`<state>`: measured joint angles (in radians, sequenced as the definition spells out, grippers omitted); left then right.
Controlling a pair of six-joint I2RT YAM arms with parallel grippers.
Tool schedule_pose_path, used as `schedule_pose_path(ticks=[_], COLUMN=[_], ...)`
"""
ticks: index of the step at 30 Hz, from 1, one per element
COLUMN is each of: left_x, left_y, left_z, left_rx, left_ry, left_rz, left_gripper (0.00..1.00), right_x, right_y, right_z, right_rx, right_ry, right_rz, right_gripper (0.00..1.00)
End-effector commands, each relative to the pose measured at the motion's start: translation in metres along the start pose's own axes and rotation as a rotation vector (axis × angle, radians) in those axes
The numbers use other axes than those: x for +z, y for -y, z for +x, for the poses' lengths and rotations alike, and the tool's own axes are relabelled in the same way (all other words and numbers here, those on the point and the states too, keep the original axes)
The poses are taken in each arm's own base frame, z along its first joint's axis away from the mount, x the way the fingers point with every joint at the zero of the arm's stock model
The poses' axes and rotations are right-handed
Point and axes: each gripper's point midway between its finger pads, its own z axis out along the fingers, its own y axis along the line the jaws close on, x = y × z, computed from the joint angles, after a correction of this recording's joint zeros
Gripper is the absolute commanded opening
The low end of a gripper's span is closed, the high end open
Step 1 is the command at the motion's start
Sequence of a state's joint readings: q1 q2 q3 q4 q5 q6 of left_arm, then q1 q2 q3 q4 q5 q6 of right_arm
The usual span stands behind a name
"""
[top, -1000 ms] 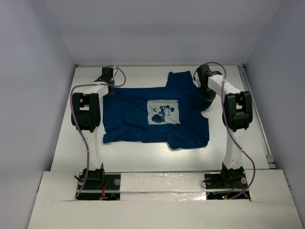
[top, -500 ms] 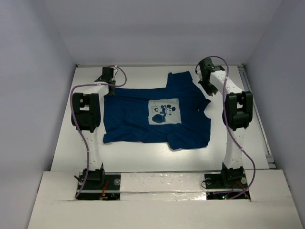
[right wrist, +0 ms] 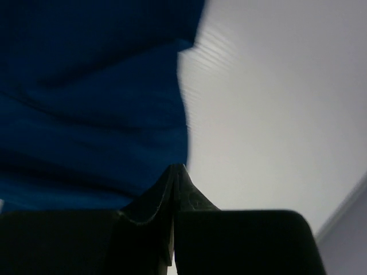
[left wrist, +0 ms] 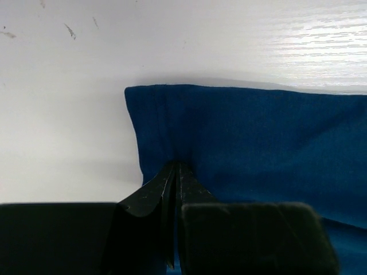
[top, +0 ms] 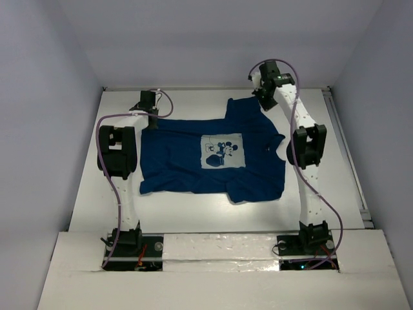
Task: Fold and stack the t-shirts
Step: Flatten out the tshirt
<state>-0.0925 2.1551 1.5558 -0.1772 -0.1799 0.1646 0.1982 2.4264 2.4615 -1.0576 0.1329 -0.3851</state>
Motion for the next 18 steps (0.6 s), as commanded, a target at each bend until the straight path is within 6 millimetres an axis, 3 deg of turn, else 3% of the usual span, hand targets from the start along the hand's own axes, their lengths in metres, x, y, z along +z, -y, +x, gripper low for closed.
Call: schedule_pose_path(ticks=[1,4,10,15,17,18], left_x=[-0.021,-0.025,-0.023,-0.031,-0.044,-0.05], left_y=[0.012,0.025,0.021,0.008,0.004,0.005], left_z=[-0.011,-0.013,-0.014,-0.026,-0.036,-0.039], left_rx=[-0.019,-0.014,-0.014,-0.023,-0.032,-0.037], left_ry=[0.019,0.035,0.027,0.052,0.082,0.092], left_rz=[0.071,0.128,0.1,0.041,0.041,0.053], left_gripper=[0.0,0.0,0.0,0.01,0.02,0.02], right_x=[0.01,0.015,0.02,-0.008,-0.017,-0.039], right_y=[-0.049,-0.069,-0.095,-0.082,-0.09,-0.088], right_z=[-0.004,-0.005,0.003,-0.008,0.008,0.006], right_rx=[-0.038,-0.01,0.038,0.05,0.032,0.014], right_ry=[-0.018,-0.007,-0.029,0.056,0.021,0.052], right_rz=[-0.136,-0.235,-0.352,-0.3,-0.337,-0.35], right_gripper=[0.0,0.0,0.0,0.02,0.03,0.06])
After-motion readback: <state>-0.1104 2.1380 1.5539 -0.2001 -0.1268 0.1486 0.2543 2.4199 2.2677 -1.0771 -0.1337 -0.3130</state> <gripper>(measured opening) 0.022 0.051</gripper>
